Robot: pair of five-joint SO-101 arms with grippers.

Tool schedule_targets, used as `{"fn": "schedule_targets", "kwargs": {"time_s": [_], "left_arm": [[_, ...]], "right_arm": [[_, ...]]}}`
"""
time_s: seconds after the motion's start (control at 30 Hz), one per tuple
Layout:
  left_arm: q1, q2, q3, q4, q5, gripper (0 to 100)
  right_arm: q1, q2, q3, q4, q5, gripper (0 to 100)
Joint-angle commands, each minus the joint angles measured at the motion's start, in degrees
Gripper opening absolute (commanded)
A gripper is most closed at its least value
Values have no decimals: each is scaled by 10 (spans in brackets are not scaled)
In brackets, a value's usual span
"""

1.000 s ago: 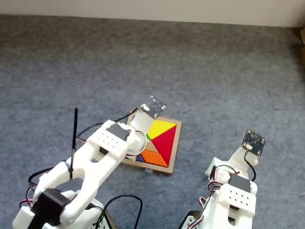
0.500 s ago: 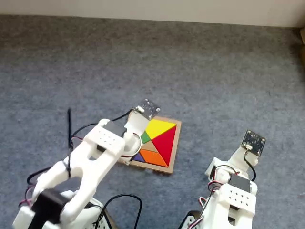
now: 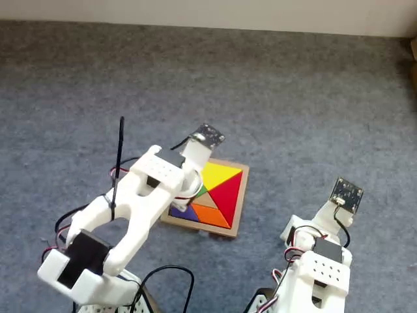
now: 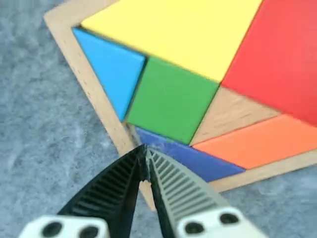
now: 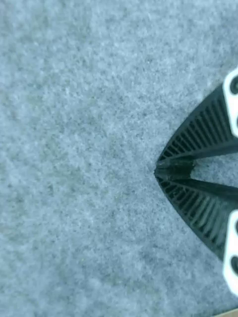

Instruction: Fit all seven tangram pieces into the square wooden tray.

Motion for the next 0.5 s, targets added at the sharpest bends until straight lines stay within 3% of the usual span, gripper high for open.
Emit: {"fn": "schedule_targets", "kwargs": {"time_s": [0.0, 0.17, 0.33, 0.47], "left_arm": [[23, -15, -60, 29, 13, 6], [57, -87, -68, 62, -15, 6], [138, -111, -58, 58, -18, 13], [171, -110, -38, 29, 4, 145]], "right_arm": [[15, 1, 2, -1, 7, 6], [15, 1, 2, -1, 7, 6], [15, 1, 2, -1, 7, 6], [15, 1, 2, -1, 7, 6]]}}
